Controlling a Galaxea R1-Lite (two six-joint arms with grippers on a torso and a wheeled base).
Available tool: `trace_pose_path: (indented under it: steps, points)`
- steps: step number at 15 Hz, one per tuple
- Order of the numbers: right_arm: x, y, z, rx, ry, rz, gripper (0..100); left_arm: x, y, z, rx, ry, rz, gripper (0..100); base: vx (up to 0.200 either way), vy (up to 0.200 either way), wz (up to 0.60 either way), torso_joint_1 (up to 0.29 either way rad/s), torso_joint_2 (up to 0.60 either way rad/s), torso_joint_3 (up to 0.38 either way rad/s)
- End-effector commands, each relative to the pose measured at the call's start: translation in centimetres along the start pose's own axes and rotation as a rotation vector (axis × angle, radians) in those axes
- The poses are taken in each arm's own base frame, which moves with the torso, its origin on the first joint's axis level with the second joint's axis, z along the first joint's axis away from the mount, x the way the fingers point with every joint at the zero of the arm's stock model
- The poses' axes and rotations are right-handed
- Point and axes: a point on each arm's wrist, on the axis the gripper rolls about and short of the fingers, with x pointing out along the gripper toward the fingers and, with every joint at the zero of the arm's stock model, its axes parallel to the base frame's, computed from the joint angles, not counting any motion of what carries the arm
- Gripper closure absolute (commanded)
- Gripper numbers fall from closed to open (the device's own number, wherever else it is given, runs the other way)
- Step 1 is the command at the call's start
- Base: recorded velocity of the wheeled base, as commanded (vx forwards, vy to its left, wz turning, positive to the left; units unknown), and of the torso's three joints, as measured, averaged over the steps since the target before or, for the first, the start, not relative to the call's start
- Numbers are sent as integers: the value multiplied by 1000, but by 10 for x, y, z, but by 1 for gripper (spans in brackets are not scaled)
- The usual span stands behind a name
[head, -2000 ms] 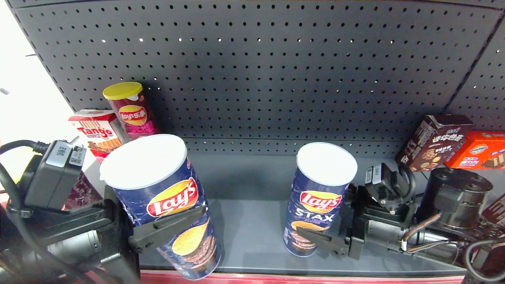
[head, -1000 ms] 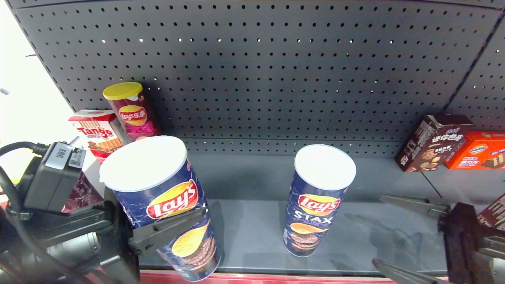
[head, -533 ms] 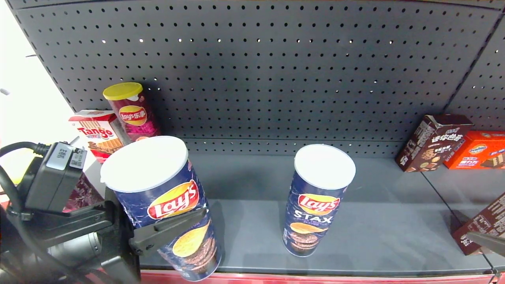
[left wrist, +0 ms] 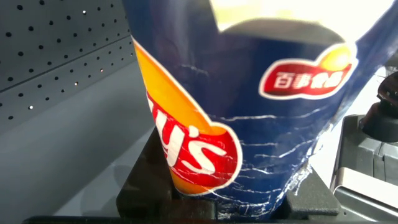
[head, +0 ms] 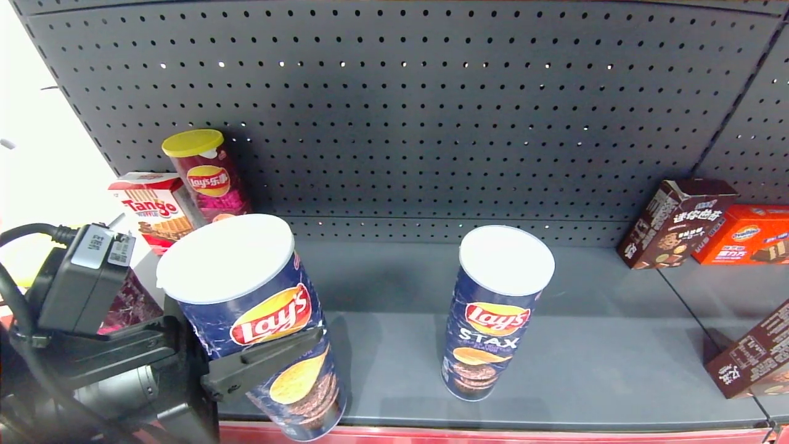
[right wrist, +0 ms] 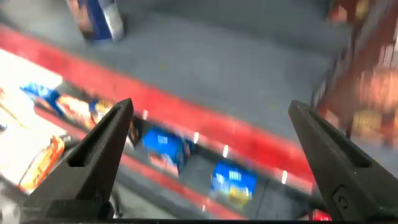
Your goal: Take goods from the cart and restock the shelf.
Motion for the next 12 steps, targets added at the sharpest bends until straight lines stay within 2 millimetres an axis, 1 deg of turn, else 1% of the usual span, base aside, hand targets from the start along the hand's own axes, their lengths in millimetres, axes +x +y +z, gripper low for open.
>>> trace_pose_path:
  steps: [1, 4, 7, 8, 10, 11, 12]
  points:
    - [-21, -2, -16, 14, -76, 17, 0, 0, 0, 0, 0, 0, -1, 100, 0, 0, 0, 0, 0, 0]
    - [-20, -1, -14, 9, -64, -27, 0, 0, -1, 0, -1, 0, -6, 100, 0, 0, 0, 0, 0, 0]
    - [-5, -1, -10, 4, 141, -223, 0, 0, -1, 1, 0, -3, -6, 100, 0, 0, 0, 0, 0, 0]
    - [-3, -1, -9, 14, 170, -280, 0, 0, -1, 1, 0, -3, -4, 100, 0, 0, 0, 0, 0, 0]
    - [-7, 1, -10, 49, 138, -486, 0, -1, -1, 1, 1, -4, -3, 100, 0, 0, 0, 0, 0, 0]
    - [-12, 4, -11, 57, 80, -574, 0, -1, -1, 1, 3, -4, -4, 100, 0, 0, 0, 0, 0, 0]
    - [-15, 6, -12, 58, 47, -598, 0, -1, -1, 1, 3, -4, -4, 100, 0, 0, 0, 0, 0, 0]
